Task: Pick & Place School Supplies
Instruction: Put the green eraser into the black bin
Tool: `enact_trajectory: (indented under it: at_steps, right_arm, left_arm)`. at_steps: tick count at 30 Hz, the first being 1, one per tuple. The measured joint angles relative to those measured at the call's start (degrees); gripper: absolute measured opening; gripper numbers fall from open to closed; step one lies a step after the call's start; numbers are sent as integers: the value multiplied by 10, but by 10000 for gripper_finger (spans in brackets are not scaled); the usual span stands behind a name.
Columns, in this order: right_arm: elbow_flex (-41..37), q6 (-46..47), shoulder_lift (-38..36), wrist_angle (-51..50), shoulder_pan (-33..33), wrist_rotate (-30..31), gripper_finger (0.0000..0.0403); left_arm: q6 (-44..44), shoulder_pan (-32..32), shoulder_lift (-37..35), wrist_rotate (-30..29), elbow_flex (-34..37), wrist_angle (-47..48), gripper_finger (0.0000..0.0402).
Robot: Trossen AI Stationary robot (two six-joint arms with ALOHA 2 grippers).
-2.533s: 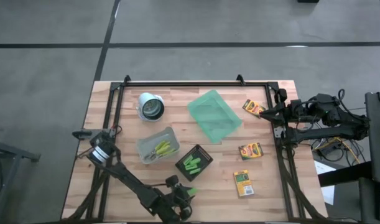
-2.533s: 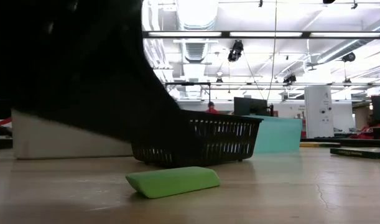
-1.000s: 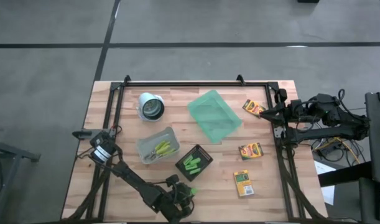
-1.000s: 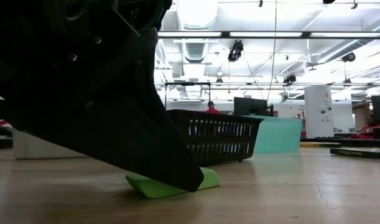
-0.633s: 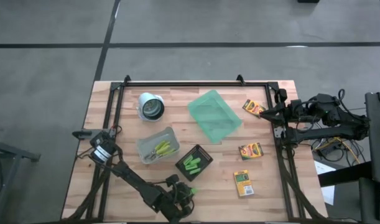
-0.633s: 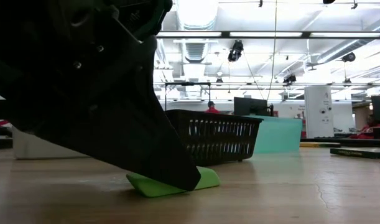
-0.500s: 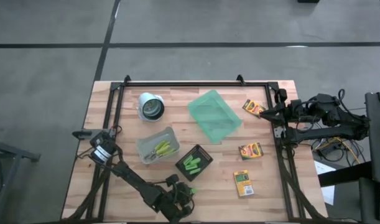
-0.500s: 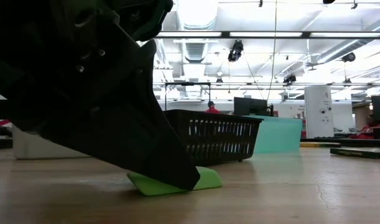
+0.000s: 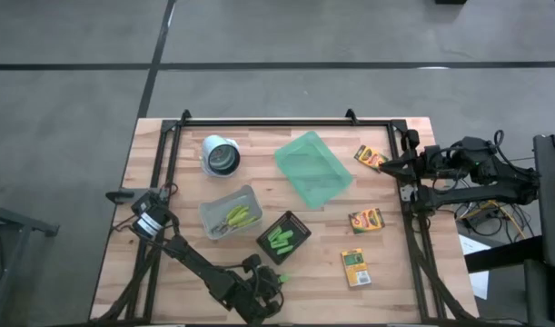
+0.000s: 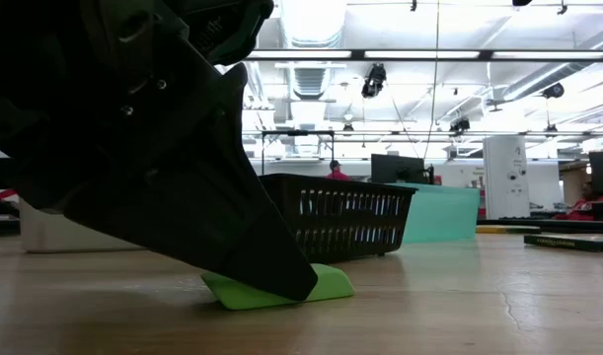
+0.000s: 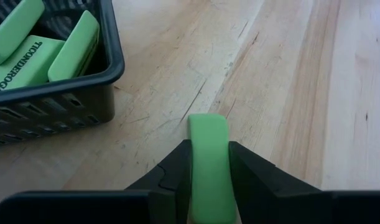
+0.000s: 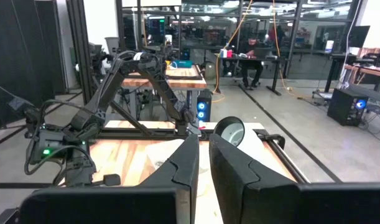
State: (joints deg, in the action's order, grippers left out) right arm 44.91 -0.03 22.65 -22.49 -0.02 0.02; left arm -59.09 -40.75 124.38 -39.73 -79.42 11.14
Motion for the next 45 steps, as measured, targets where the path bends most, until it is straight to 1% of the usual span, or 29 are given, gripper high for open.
enact_trajectory:
  at_steps: [7,18,26,34,45]
  right_arm:
    - [0,0,0,0,0,0,36]
    - [0,0,0,0,0,0,36]
    - [0,0,0,0,0,0,36]
    - [0,0,0,0,0,0,36]
    - [0,0,0,1,0,0,36]
  left_arm:
    - [-6,0,-2,-1,0,1,97]
    - [7,-1,-24,15,1,18,97]
    - [-9,0,-35,49,-4,19,97]
    - [-5,0,-77,28,-13,68,97]
    - [7,4,-156,5,-15,127,97]
